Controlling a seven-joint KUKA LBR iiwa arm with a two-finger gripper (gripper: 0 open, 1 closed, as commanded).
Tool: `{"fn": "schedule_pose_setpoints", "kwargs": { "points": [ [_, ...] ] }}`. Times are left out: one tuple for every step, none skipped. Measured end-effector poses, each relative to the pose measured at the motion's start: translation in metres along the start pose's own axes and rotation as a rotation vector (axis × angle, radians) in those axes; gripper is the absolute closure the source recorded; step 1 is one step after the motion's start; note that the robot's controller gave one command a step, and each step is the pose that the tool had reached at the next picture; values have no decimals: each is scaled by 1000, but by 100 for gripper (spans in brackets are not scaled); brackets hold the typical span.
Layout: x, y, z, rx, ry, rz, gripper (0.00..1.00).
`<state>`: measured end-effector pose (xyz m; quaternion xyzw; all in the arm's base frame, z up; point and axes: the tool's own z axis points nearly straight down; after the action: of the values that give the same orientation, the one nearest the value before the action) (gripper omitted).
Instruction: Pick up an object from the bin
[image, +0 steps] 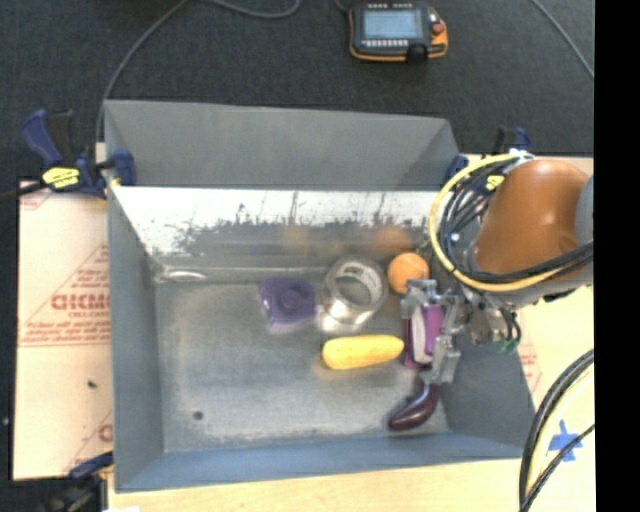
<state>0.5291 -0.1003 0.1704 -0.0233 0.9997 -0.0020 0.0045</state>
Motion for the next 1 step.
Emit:
{"fn": "schedule_pose_setpoints", "kwargs": {
  "points": [
    [23,-5,45,-2,3,-28,0]
  ]
}}
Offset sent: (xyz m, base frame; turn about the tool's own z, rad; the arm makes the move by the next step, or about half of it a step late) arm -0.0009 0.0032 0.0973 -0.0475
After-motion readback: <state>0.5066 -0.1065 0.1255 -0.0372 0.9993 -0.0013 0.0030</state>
